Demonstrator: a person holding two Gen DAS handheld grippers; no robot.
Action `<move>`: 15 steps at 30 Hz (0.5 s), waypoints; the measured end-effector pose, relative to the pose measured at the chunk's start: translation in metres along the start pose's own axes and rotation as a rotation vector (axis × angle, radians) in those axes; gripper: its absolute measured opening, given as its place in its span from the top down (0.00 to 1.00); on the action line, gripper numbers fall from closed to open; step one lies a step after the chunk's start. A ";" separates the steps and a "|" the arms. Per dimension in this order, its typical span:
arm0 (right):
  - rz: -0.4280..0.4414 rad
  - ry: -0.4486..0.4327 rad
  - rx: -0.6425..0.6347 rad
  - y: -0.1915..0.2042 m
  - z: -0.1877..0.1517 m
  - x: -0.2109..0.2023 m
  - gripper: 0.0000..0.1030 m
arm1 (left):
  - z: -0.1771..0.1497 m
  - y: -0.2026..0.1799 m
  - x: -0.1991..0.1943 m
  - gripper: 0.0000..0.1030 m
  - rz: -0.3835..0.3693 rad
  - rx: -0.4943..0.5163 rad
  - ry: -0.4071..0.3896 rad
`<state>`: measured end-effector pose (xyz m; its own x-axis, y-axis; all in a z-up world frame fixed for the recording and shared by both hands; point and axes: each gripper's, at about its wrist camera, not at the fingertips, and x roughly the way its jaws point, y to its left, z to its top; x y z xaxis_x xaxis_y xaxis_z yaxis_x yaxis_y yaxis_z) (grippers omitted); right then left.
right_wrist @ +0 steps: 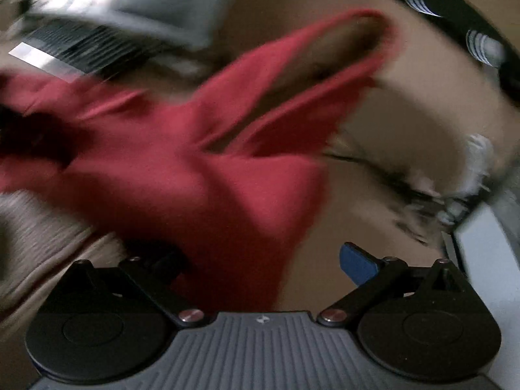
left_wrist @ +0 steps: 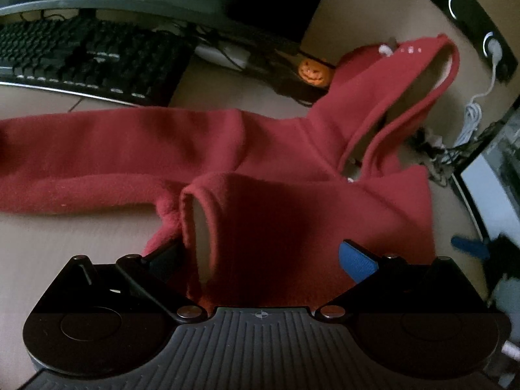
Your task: Fold clothes
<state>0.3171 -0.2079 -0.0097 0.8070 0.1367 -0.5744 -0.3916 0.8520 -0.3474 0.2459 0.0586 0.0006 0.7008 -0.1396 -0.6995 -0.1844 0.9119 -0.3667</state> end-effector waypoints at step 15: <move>0.027 0.040 0.179 -0.053 -0.026 -0.002 0.00 | -0.005 -0.018 -0.024 0.00 -0.196 -0.035 0.053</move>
<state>0.3247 -0.2663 -0.0091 0.7777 0.1440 -0.6119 -0.3254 0.9250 -0.1960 0.2286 0.0435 0.0206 0.6888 -0.3342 -0.6433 -0.0724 0.8513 -0.5197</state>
